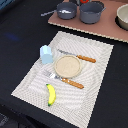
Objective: Interact with the objects in diverse but meaningful ways.
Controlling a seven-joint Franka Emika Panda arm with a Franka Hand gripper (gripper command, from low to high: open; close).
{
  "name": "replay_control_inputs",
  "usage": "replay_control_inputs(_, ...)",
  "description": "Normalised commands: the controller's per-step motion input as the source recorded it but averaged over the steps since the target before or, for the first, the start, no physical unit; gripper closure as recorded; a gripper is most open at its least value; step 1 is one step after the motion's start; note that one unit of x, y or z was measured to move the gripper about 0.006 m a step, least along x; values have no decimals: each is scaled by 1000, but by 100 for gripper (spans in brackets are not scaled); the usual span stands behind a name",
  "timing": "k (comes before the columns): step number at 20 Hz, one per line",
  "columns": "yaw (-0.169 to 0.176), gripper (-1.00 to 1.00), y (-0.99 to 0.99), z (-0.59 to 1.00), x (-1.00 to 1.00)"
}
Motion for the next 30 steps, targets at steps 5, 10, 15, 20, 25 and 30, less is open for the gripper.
replay_control_inputs(5,0,100,392,547,1000)
replay_control_inputs(10,-6,100,279,358,907)
replay_control_inputs(15,-15,-100,181,21,539)
replay_control_inputs(20,-3,-100,177,0,419)
replay_control_inputs(25,0,-100,215,81,388)
replay_control_inputs(30,-28,-100,339,999,389)
